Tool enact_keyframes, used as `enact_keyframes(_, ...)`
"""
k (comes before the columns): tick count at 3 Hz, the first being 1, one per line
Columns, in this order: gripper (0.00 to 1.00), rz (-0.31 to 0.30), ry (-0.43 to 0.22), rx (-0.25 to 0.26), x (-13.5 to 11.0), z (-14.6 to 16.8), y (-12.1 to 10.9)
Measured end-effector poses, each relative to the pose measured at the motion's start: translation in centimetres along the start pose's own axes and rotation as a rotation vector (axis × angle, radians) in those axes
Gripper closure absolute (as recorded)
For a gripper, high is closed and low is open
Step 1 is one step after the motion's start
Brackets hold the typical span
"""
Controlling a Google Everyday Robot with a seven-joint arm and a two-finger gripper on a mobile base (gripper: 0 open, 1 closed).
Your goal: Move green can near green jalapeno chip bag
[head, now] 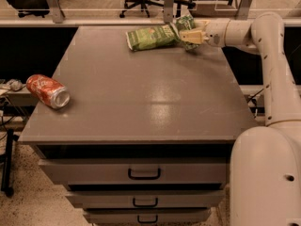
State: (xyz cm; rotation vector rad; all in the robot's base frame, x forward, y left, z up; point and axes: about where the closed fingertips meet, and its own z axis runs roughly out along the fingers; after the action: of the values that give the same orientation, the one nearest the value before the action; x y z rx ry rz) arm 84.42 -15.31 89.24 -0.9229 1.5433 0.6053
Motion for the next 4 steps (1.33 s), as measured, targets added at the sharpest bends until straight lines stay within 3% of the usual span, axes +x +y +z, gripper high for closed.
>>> enact_keyframes(2, 0.13, 0.023, 0.013, 0.003, 1.1, -0.6, -0.6)
enact_keyframes(3, 0.0, 0.036, 0.017, 0.012, 1.6, -1.1, -0.9)
enact_keyframes(4, 0.0, 0.041, 0.018, 0.014, 1.7, -1.3, -1.0)
